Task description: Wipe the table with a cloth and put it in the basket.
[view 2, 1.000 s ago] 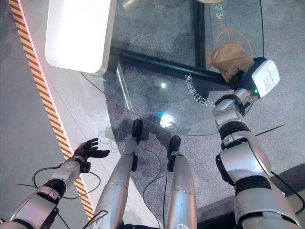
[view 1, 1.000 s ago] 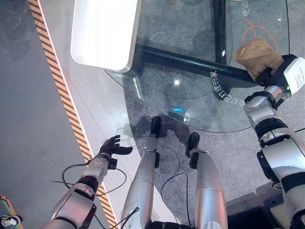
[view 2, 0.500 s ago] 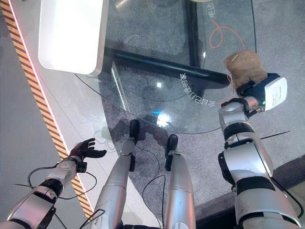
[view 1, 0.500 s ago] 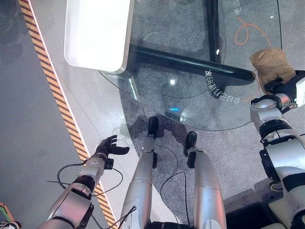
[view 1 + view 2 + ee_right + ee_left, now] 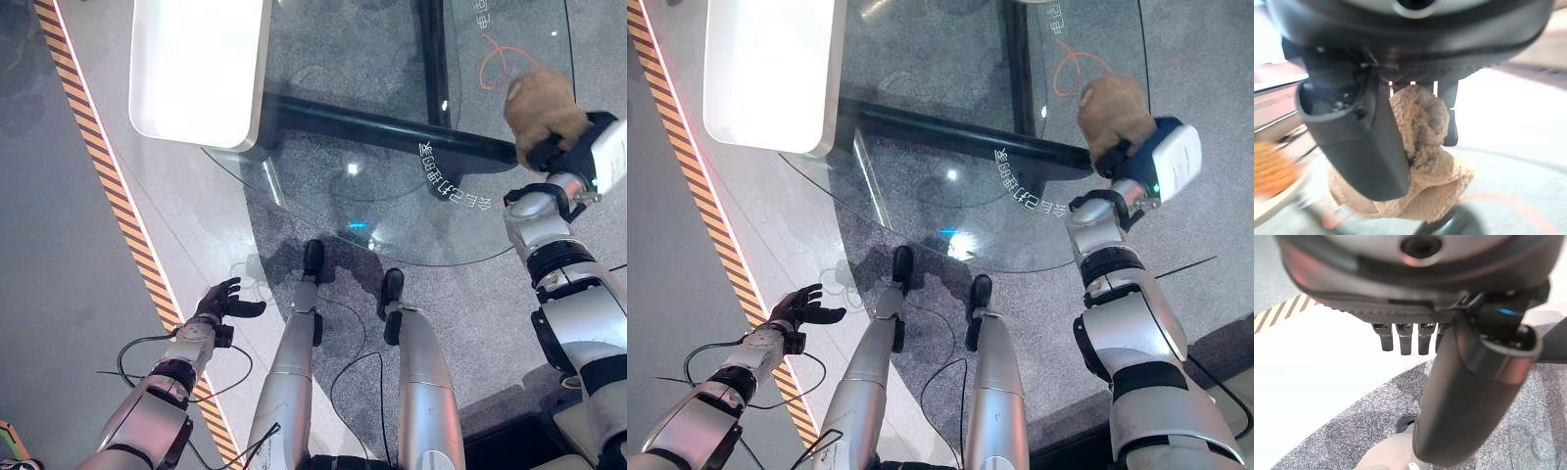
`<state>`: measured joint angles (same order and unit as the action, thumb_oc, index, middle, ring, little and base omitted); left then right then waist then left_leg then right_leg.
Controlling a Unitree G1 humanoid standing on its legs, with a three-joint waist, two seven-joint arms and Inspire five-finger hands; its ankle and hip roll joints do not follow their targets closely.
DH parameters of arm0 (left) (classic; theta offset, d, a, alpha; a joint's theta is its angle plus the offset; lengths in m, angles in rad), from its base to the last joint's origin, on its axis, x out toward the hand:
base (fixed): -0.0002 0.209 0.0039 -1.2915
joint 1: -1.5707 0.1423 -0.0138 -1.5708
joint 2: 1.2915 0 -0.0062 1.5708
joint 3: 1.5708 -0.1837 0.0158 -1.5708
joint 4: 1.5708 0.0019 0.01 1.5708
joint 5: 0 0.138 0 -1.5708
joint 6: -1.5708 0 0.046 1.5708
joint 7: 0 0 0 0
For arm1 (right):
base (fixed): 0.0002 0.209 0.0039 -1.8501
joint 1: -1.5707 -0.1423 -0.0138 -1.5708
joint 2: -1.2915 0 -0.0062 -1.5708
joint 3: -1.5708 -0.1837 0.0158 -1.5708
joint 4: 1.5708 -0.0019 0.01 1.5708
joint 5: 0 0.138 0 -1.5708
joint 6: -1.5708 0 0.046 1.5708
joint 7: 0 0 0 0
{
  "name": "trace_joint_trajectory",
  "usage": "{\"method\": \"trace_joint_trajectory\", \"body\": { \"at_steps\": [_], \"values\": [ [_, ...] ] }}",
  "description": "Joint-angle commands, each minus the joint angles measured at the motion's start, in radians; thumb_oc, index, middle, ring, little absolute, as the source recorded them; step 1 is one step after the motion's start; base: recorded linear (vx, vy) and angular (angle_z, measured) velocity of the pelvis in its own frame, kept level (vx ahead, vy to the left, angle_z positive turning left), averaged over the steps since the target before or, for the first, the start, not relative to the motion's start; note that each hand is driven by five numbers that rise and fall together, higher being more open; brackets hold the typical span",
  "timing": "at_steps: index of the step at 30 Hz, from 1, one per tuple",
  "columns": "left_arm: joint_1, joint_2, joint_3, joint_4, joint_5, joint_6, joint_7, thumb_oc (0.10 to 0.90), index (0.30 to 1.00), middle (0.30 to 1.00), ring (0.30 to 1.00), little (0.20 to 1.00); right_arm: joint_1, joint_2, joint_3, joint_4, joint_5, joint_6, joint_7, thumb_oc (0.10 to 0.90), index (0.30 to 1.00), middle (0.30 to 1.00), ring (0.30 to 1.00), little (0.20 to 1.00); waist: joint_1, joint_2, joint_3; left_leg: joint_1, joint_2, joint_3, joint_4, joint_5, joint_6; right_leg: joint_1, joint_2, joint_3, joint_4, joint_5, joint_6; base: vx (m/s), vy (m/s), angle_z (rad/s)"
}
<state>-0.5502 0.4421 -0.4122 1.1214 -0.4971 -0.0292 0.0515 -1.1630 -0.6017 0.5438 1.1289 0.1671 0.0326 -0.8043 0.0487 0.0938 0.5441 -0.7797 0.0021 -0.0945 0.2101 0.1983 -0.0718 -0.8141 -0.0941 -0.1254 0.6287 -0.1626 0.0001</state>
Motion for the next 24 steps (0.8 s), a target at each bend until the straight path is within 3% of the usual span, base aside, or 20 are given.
{"method": "trace_joint_trajectory", "body": {
  "at_steps": [1, 15, 24],
  "values": [
    [0.011, 0.006, 0.028, 0.054, -0.007, -0.014, 0.02, 0.8, 0.9, 0.9, 0.9, 0.9, -0.129, -0.067, 0.067, -0.093, -0.115, -0.081, -0.017, 0.1, 0.3, 0.3, 0.3, 0.2, 0.025, -0.023, -0.024, 0.072, -0.078, 0.066, 0.135, -0.21, 0.075, 0.071, 0.068, 0.02, -0.22, 0.109, 0.027, 0.0, 0.0, 0.0],
    [0.012, -0.032, 0.004, 0.028, 0.005, -0.019, 0.038, 0.8, 0.9, 0.9, 0.9, 0.9, -0.139, 0.027, 0.191, -0.19, -0.213, 0.018, 0.081, 0.1, 0.3, 0.3, 0.3, 0.2, 0.046, -0.005, -0.024, 0.073, -0.094, 0.066, 0.129, -0.196, 0.076, 0.079, 0.056, -0.003, -0.225, 0.104, 0.013, 0.0, 0.001, -0.01],
    [0.016, -0.059, -0.012, 0.014, 0.012, -0.022, 0.052, 0.8, 0.9, 0.9, 0.9, 0.9, -0.121, 0.094, 0.26, -0.266, -0.302, 0.002, 0.186, 0.1, 0.3, 0.3, 0.3, 0.2, 0.056, 0.011, -0.024, 0.078, -0.105, 0.067, 0.123, -0.186, 0.074, 0.083, 0.046, -0.011, -0.228, 0.107, 0.011, 0.0, 0.002, 0.0]
  ]
}}
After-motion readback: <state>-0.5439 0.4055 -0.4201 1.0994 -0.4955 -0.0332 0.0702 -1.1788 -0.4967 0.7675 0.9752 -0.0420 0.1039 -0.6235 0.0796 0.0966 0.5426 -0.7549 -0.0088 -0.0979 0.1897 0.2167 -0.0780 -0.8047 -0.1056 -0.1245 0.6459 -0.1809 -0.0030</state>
